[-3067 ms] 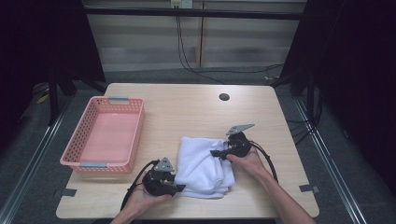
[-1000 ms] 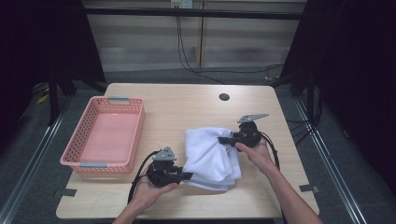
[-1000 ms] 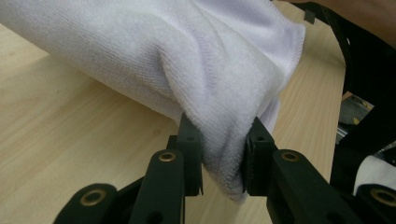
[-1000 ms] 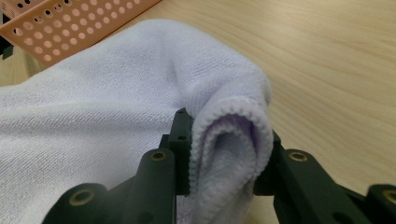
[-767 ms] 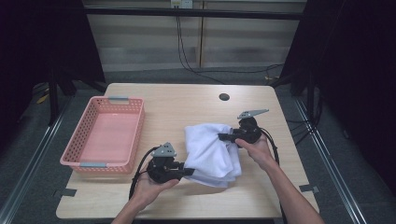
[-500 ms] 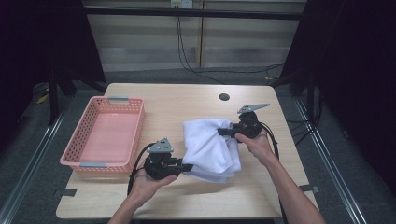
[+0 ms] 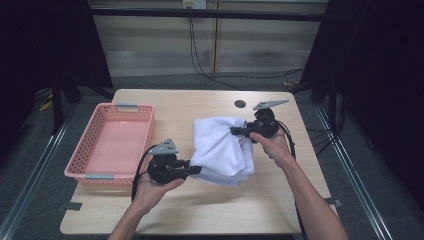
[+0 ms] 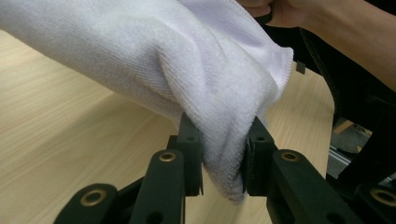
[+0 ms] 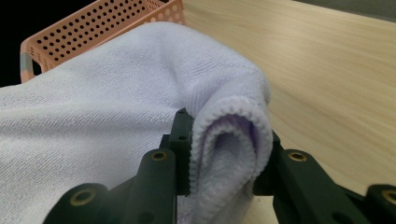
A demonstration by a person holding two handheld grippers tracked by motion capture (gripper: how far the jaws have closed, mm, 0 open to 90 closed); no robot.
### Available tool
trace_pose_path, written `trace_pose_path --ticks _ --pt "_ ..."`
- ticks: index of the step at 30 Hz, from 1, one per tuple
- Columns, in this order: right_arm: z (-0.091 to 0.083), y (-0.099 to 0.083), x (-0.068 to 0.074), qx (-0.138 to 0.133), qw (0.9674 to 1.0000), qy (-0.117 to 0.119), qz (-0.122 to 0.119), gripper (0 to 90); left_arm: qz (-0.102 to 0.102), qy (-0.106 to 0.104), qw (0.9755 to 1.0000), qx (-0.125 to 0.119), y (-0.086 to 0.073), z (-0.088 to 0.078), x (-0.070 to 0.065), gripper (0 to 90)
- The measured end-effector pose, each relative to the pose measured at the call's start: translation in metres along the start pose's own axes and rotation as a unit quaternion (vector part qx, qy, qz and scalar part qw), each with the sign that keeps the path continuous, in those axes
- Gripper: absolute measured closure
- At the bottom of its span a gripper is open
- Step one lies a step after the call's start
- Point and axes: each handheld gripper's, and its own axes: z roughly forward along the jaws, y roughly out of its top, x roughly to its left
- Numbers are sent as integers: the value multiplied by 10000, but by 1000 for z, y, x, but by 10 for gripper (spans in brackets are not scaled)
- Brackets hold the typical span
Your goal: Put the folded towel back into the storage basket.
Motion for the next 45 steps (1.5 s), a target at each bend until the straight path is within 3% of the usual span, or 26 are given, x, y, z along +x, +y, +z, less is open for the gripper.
trace_pose_path --ticks 5,35,45 --pt "4 9 1 8 10000 8 -2 688 -16 103 9999 25 5 -8 6 736" --pt "38 82 24 -7 9992 255 -309 691 -104 499 9980 -366 22 -66 32 737" --pt "53 101 34 29 9985 335 -443 691 -226 646 9965 -483 18 -85 43 737"
